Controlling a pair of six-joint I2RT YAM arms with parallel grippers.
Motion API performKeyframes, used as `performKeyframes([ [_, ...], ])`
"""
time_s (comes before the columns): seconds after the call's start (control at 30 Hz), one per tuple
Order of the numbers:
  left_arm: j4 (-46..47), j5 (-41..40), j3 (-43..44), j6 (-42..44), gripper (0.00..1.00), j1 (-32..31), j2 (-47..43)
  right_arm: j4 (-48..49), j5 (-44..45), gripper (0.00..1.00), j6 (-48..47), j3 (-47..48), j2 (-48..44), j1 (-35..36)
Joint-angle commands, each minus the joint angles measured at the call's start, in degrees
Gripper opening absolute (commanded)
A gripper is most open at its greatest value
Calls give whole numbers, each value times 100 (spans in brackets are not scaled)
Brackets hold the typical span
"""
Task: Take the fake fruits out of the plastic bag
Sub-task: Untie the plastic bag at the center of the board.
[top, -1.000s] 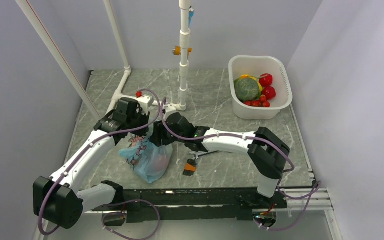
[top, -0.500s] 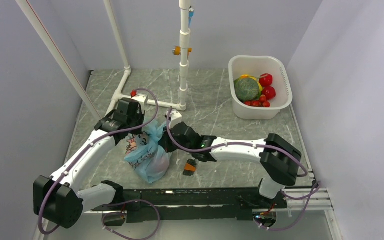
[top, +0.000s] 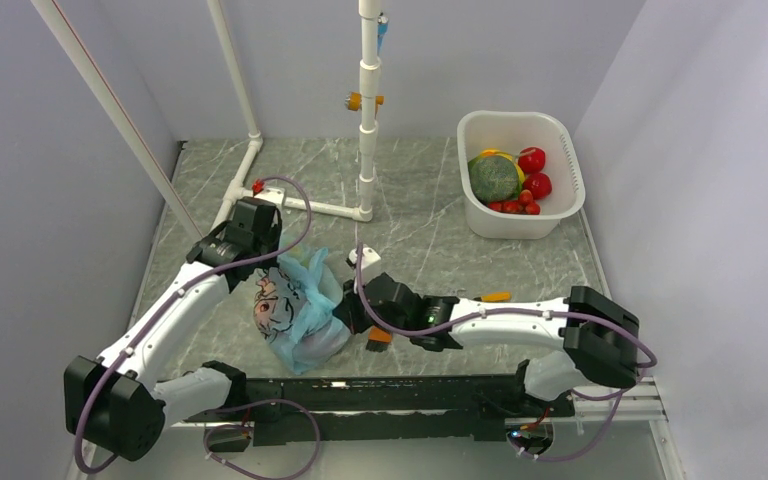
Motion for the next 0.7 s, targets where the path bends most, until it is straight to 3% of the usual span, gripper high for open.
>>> performKeyframes([
  [0.0,121,-410,25,-13,0,58,-217,-53,129,0,128,-353,-358,224],
  [0.13,157,-279,0,60,0,58,-222,-142,134,0,247,-595,-469,359],
  [0.4,132,-62,42,135,0,49,-158,-1126,687,22,-299,195,-561,643],
  [0.57,165,-11,4,152,0,37,-216,-1461,977,41,-810,900,-348,649],
  [0.67,171,19,2,176,0,32,-235,-1167,1053,62,-1076,1048,-277,648],
])
